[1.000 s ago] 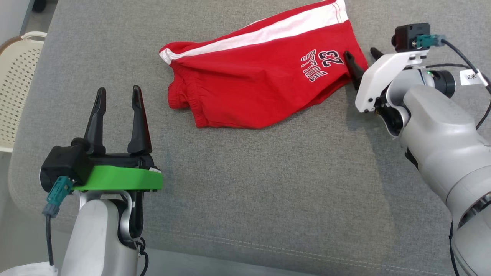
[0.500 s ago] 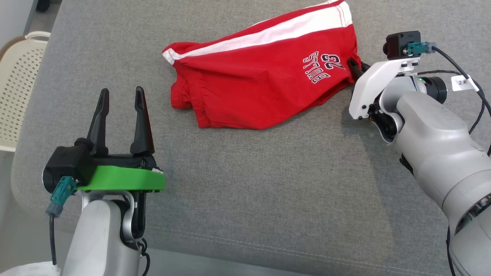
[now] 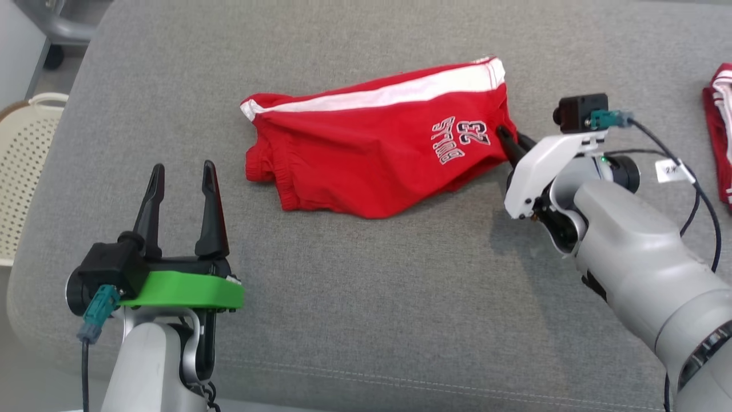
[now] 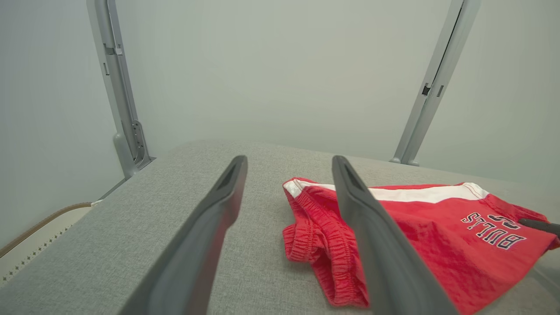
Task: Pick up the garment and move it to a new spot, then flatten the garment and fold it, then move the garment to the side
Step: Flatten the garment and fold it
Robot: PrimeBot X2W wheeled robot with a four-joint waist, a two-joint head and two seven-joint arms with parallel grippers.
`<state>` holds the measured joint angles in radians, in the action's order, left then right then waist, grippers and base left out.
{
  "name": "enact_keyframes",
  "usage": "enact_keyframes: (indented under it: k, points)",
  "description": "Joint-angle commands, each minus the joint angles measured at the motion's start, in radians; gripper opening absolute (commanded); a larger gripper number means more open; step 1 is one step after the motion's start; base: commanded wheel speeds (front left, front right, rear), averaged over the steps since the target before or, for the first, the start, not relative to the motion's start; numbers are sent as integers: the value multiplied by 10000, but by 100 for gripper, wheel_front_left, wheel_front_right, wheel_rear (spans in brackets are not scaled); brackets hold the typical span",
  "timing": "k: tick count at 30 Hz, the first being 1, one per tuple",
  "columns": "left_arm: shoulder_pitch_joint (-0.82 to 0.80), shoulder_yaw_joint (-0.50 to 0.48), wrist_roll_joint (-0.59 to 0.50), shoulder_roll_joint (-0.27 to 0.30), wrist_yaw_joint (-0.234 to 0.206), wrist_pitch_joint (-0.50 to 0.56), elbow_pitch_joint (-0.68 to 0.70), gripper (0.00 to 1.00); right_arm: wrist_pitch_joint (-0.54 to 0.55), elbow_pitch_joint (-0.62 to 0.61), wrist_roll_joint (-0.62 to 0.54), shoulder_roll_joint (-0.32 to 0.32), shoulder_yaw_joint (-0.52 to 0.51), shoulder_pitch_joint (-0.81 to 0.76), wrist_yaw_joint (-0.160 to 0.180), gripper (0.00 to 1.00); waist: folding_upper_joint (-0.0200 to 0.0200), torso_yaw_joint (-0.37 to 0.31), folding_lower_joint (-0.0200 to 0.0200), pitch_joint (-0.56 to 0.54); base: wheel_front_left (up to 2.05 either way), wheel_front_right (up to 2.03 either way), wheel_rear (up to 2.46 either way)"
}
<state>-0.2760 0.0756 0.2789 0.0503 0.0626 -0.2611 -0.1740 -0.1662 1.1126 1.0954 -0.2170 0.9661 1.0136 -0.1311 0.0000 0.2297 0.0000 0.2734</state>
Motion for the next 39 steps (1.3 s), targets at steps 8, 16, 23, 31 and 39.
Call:
enact_keyframes:
  k: [8, 16, 23, 31, 39]
  points:
    - [619, -120, -253, 11, 98, -38, -147, 100, -332, -1060, 696, -329, 295, -1369, 8, 0, 0, -534, 0, -976, 0, 0, 0]
    - [919, -227, -383, 11, 165, -38, -146, 100, -710, -2037, 1323, -635, 303, -2388, 8, 0, 0, -754, 0, -1294, 0, 0, 0]
    - [1083, -299, -439, 12, 194, -38, -134, 100, -934, -2407, 1403, -760, 247, -3024, 8, 0, 0, -985, 0, -1410, 0, 0, 0]
    - [980, -310, -408, 12, 224, -38, -146, 100, -988, -2286, 1319, -747, 212, -3114, 8, 0, 0, -1132, 0, -1321, 0, 0, 0]
    - [1130, -406, -379, 12, 226, -38, -164, 100, -1001, -2088, 416, -857, -240, -2896, 6, 100, 0, -1276, 0, -1433, 0, 0, 0]
